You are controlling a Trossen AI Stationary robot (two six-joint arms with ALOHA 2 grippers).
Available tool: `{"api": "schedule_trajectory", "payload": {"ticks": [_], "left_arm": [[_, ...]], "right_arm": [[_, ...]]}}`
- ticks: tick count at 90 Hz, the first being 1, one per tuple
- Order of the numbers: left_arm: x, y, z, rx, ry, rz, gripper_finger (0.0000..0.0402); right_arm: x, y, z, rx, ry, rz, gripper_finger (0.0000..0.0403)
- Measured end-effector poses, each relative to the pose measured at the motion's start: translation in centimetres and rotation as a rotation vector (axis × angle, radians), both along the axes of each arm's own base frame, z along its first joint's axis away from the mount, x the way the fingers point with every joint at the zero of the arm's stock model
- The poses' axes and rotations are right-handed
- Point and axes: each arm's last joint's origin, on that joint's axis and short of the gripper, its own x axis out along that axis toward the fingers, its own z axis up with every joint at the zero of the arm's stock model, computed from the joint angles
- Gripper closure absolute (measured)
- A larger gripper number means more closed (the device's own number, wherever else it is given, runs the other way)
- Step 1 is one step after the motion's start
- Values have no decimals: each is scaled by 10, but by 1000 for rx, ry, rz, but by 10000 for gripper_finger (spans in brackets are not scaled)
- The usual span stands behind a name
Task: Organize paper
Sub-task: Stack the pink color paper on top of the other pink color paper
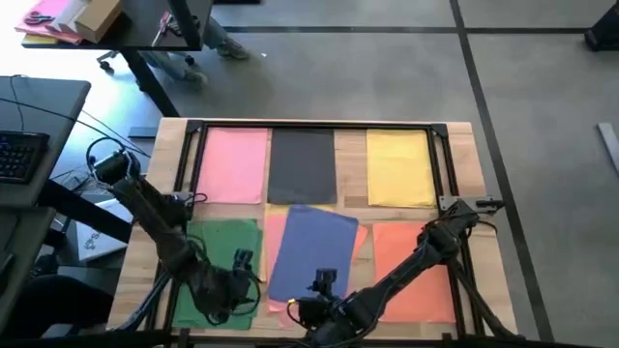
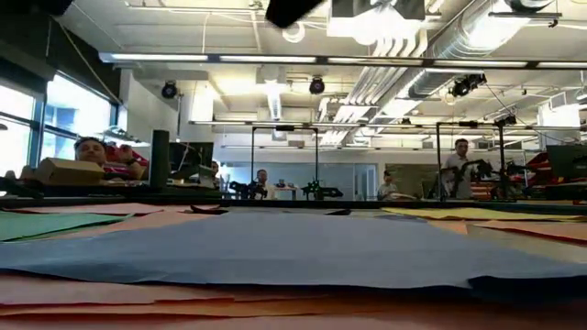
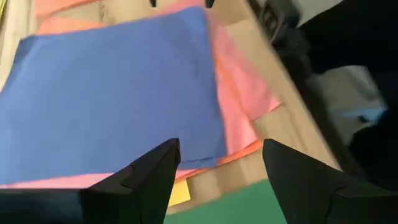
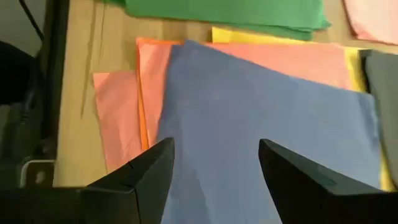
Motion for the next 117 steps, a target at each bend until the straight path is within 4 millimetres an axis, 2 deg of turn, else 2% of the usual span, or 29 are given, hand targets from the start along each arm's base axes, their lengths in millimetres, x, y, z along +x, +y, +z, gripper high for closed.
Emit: {"api": "schedule_trajectory", "payload": {"ticks": [12, 23, 33, 55, 76, 101, 117], "left_arm": [[15, -13, -32, 29, 16, -7, 179], [28, -19, -56, 22, 31, -19, 179], [36, -19, -71, 19, 45, -10, 179], [46, -13, -95, 43, 95, 55, 179], [54, -9, -104, 8, 112, 109, 189], [55, -8, -102, -15, 110, 122, 285], [56, -6, -103, 12, 79, 147, 326]], "right_arm": [[3, 3, -32, 76, 21, 60, 183], [-1, 2, -50, 122, 83, 74, 183], [-7, -2, -57, 95, 138, 54, 183], [-8, -6, -58, 70, 154, 28, 183], [-8, -6, -58, 89, 150, 6, 183], [-6, -4, -57, 61, 92, 2, 183], [-4, 0, -55, 46, 43, 36, 183]]}}
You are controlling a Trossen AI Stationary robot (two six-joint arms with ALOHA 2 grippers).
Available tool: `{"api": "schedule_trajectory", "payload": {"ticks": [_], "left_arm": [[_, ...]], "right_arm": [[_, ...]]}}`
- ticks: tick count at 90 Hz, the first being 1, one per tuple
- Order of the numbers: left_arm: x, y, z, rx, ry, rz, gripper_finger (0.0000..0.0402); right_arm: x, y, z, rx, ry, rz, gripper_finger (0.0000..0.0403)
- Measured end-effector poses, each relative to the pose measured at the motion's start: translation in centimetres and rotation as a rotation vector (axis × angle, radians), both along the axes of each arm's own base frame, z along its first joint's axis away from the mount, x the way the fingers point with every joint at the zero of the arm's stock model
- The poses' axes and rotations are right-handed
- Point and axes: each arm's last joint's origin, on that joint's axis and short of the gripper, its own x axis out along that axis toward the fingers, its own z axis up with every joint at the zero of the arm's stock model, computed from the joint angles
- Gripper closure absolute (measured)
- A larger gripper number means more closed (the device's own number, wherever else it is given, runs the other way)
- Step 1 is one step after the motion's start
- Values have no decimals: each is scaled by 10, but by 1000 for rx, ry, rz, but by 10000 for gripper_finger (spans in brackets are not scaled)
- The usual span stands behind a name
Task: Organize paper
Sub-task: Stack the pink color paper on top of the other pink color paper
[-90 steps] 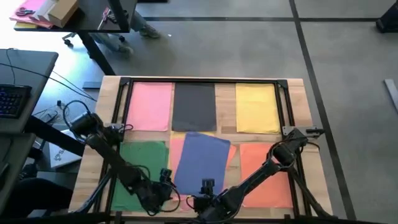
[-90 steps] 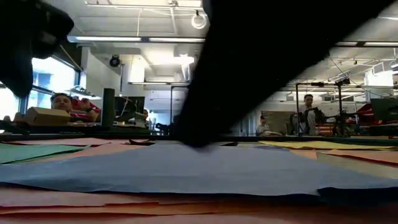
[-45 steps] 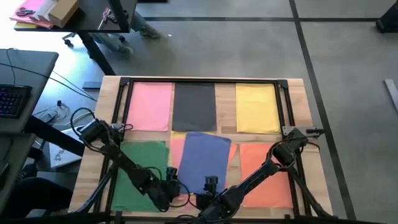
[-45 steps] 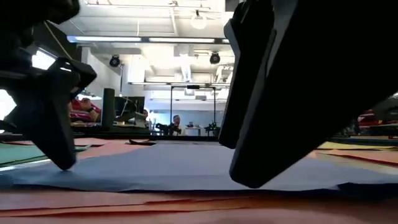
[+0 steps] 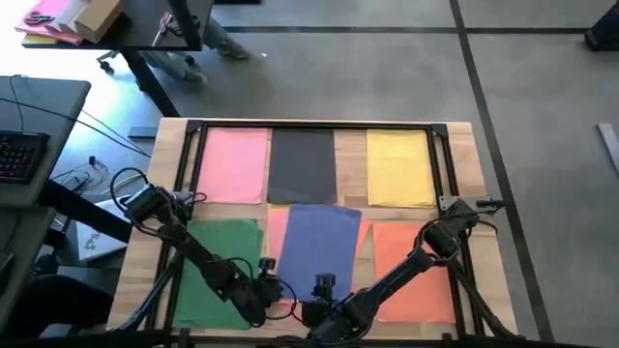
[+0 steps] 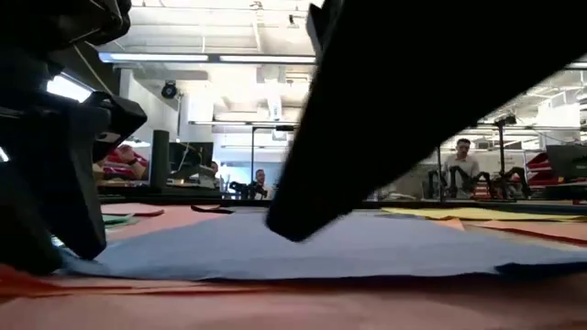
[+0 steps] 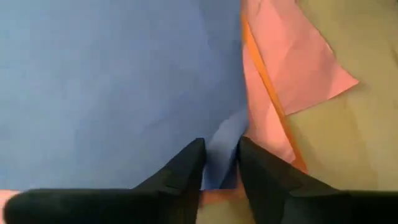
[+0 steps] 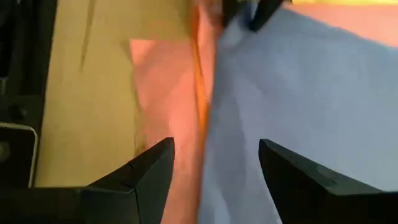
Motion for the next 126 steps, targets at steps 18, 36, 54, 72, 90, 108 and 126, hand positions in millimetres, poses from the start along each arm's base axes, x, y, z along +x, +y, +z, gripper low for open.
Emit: {"api": "schedule_trajectory", "payload": {"ticks": [18, 36, 54, 72, 90, 108, 126], "left_arm": [[-1, 1, 11, -3, -34, 7, 353], [-1, 2, 28, -18, -90, 19, 376], [-1, 3, 44, -38, -144, 14, 399], [-2, 5, 52, -22, -163, -2, 401], [-5, 9, 46, 132, -124, -64, 397], [-1, 14, 45, 197, -110, -113, 363], [2, 21, 37, 190, -31, -140, 298]], "right_arm": [[-1, -1, -9, -39, -43, -19, 183], [-1, -10, -22, -111, -68, -54, 183], [6, -20, -24, -148, -80, -67, 183], [12, -28, -27, -145, -81, -108, 191], [13, -28, -27, -124, -88, -110, 207], [14, -30, -28, -94, -56, -101, 188], [20, -37, -33, -56, -23, -107, 170]]}}
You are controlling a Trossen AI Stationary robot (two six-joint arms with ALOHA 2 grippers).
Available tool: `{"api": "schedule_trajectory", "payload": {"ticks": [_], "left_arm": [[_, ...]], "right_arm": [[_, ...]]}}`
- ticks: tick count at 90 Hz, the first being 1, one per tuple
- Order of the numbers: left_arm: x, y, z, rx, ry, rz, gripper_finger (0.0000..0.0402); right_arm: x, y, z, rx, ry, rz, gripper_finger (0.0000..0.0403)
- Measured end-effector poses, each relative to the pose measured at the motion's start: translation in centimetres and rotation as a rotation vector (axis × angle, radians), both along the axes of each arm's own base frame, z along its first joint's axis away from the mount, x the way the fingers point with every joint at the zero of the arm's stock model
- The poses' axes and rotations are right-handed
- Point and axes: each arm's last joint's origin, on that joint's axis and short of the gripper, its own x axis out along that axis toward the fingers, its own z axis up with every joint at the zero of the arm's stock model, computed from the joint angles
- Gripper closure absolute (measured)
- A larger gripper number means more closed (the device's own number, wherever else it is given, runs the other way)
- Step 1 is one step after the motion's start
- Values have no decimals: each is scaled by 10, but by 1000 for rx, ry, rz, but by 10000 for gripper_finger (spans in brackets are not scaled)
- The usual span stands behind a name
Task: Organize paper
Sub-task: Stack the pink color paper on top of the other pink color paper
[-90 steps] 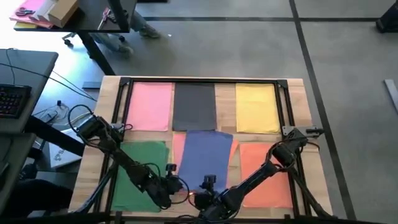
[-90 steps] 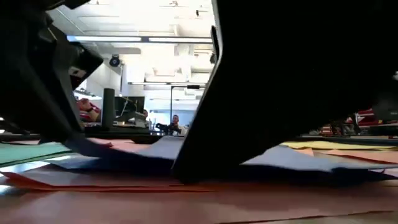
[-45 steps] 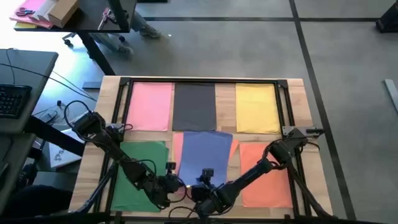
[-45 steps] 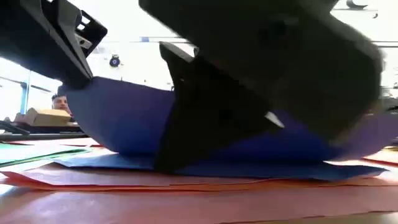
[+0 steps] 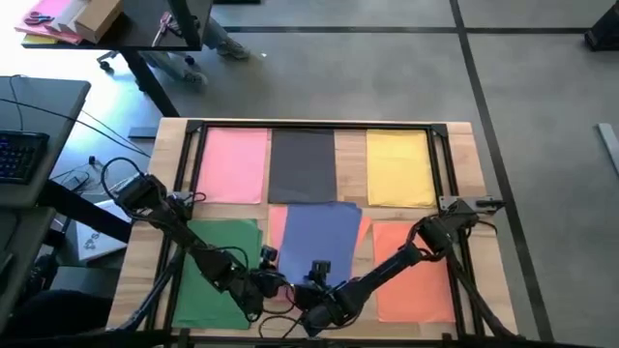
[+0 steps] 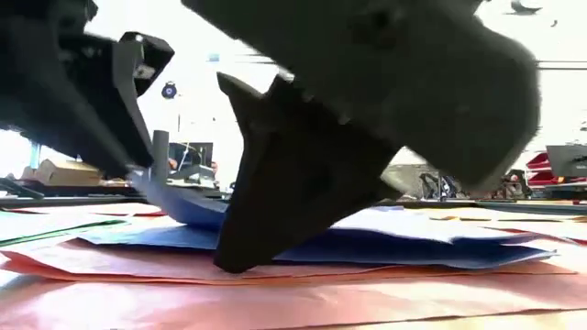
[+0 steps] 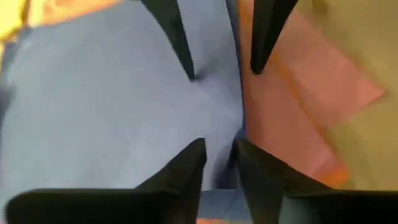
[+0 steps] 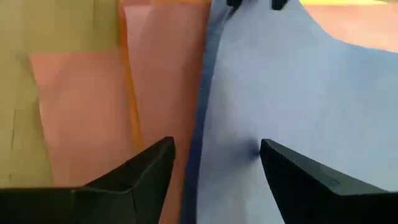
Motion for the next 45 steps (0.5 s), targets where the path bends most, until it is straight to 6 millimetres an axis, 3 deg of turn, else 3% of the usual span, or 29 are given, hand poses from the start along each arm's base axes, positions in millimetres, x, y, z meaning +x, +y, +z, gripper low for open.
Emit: {"api": "schedule_trajectory", "payload": {"ticks": [15, 32, 45], "left_arm": [[-2, 5, -1, -34, 87, -30, 265], [-6, 8, 22, -5, 41, -25, 255], [8, 34, 21, 142, -28, 160, 258]], "right_arm": [[2, -1, -3, -2, 3, -3, 176], [1, -1, -4, 9, 16, 2, 189], [1, -1, -4, 2, 23, 25, 191]]}}
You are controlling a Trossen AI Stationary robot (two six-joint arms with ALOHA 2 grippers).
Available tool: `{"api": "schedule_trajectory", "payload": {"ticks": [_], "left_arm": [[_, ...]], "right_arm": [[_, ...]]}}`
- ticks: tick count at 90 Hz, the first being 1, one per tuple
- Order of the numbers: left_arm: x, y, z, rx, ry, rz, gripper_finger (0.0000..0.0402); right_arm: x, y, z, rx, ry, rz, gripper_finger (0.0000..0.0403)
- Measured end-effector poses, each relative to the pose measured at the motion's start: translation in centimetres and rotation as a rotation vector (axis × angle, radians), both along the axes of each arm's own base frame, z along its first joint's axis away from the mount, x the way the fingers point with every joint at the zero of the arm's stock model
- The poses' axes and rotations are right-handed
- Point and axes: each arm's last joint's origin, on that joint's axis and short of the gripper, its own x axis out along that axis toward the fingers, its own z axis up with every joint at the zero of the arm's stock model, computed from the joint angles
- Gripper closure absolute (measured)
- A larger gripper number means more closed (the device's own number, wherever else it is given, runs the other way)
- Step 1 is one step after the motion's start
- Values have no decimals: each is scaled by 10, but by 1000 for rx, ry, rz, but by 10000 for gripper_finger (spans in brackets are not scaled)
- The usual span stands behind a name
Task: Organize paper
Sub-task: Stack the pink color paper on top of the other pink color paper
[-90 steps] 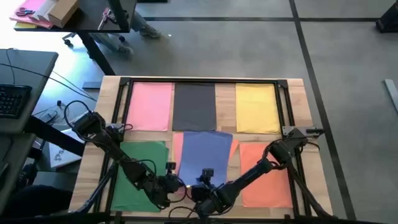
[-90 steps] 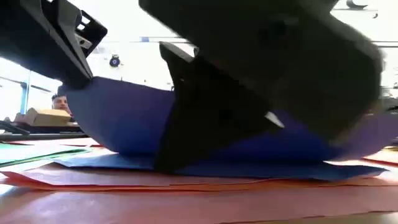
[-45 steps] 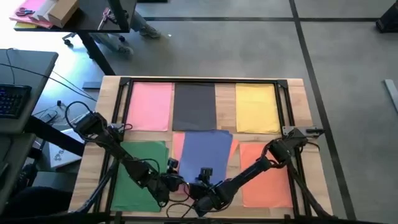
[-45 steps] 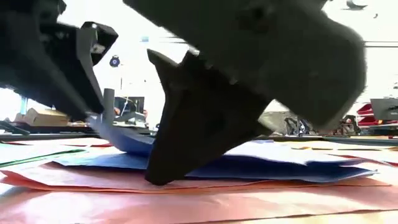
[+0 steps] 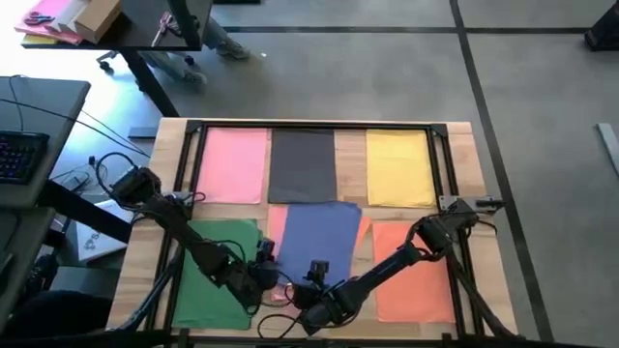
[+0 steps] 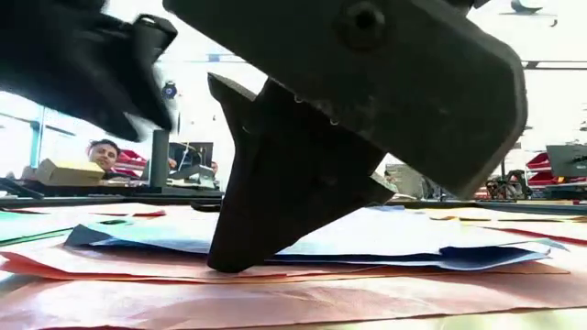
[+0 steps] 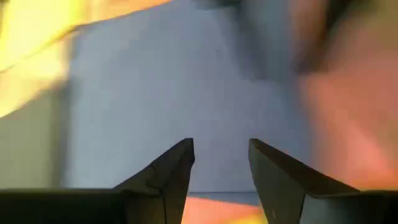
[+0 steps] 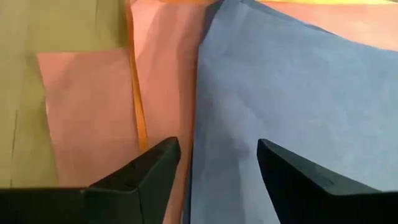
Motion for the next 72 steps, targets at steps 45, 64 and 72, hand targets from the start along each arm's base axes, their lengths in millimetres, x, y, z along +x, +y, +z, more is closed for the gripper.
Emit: {"api": "schedule_trajectory", "payload": {"ticks": [45, 64, 72], "left_arm": [[-1, 46, -63, -228, 123, 100, 267], [-4, 42, -64, -227, 128, 85, 267], [-4, 42, -64, -225, 130, 85, 266]], "right_arm": [[0, -5, -2, -107, -20, -9, 192], [0, -6, 4, -141, -15, 4, 192], [2, -5, 13, -141, -5, 10, 192]]}}
